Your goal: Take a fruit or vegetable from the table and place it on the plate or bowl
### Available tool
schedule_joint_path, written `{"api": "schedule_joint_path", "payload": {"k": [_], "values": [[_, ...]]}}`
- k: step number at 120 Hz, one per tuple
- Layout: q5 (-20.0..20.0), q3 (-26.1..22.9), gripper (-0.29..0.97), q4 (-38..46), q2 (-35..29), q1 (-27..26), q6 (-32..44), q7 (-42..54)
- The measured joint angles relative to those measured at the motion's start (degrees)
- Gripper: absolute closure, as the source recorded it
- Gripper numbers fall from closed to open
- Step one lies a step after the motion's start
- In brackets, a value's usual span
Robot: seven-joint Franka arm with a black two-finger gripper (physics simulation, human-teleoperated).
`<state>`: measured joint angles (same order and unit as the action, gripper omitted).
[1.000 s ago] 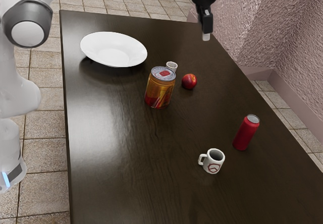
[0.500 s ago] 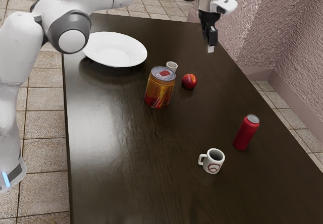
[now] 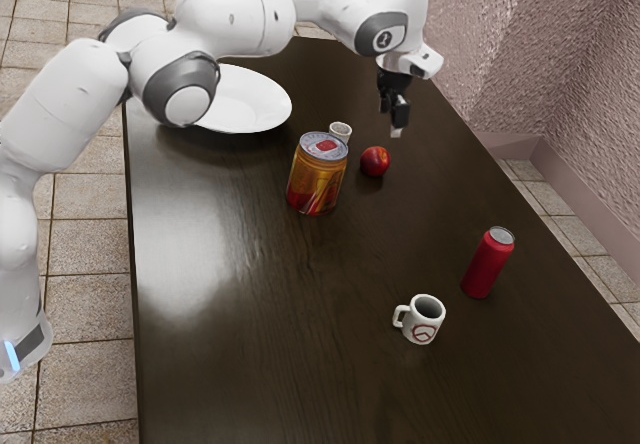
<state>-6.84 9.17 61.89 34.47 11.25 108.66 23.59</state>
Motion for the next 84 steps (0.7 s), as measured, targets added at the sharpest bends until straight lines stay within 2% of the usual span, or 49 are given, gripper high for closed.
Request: {"api": "schedule_joint_path", "payload": {"k": [32, 56, 84], "values": [[-1.22, -0.73, 0.02, 0.96, 2.02, 0.55, 0.13, 1.17], [-3.16, -1.50, 0.02, 1.78, 2.38, 0.54, -2.61, 2.04], [-3.39, -0.91, 0.02, 2.64, 3.07, 1.25, -4.70, 2.84]]}}
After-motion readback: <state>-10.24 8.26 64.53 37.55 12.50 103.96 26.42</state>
